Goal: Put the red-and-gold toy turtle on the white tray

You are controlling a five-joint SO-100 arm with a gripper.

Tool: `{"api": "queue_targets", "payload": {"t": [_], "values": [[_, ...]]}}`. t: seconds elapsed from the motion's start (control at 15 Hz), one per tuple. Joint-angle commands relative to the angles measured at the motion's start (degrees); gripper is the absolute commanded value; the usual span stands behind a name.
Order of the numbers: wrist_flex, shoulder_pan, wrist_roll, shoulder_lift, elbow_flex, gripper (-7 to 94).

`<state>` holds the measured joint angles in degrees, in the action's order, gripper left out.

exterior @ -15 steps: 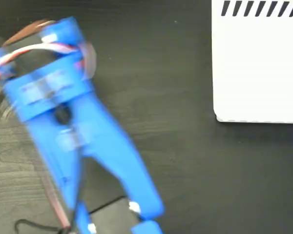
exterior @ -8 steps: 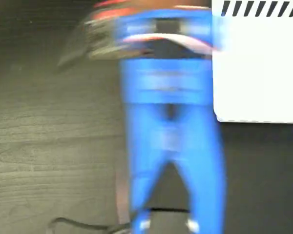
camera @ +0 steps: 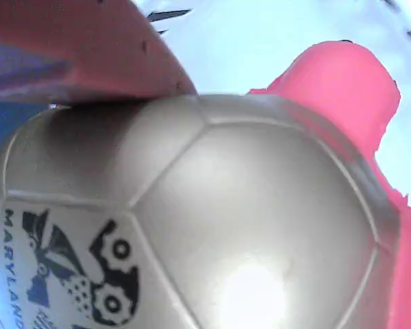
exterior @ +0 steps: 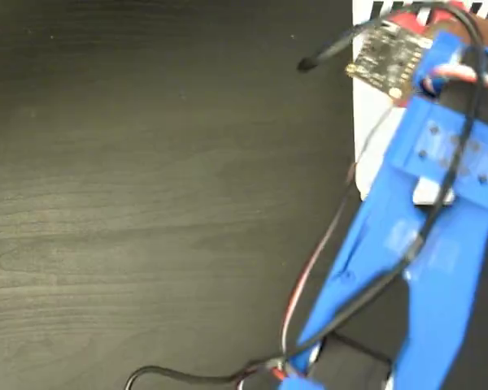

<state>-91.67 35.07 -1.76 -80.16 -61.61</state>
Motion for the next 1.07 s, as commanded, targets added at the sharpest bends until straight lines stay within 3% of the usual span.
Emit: {"api": "queue_targets", "payload": {"t": [0.0,1.0], "values": [[0.4,1.2,-0.5,2.5,4.7,0],[1.2,2.7,1.6,21.4,16.2,0]]}}
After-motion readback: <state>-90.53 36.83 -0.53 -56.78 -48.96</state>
